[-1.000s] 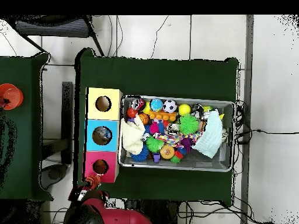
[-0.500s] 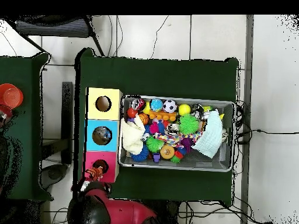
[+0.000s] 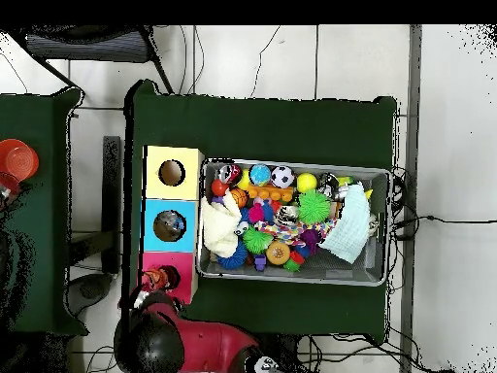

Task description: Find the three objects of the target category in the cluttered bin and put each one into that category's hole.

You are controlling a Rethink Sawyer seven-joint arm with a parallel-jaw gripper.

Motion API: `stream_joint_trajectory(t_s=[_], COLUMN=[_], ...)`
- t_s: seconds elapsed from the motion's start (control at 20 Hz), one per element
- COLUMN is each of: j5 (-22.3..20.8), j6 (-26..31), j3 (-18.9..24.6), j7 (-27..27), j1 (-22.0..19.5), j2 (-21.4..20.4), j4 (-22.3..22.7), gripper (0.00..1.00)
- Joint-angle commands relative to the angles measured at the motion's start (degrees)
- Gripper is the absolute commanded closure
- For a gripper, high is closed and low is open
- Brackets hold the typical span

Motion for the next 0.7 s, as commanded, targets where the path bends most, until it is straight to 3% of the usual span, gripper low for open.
stream_joint_trajectory(t_s=[0.05, 0.3, 0.5, 0.7], j5=[-2.0, -3.4, -2.7, -2.1], j6=[-4.2, -5.7, -3.5, 0.5], j3=[-3.0, -3.1, -2.8, -7.2], j7=[6.7, 7.5, 8.7, 4.8], j1=[1.8, 1.9, 1.6, 3.4], j2=[1.5, 1.1, 0.2, -1.1], j4=[-8.7, -9.0, -8.7, -10.5], gripper=[0.0, 0.0, 0.0, 0.0])
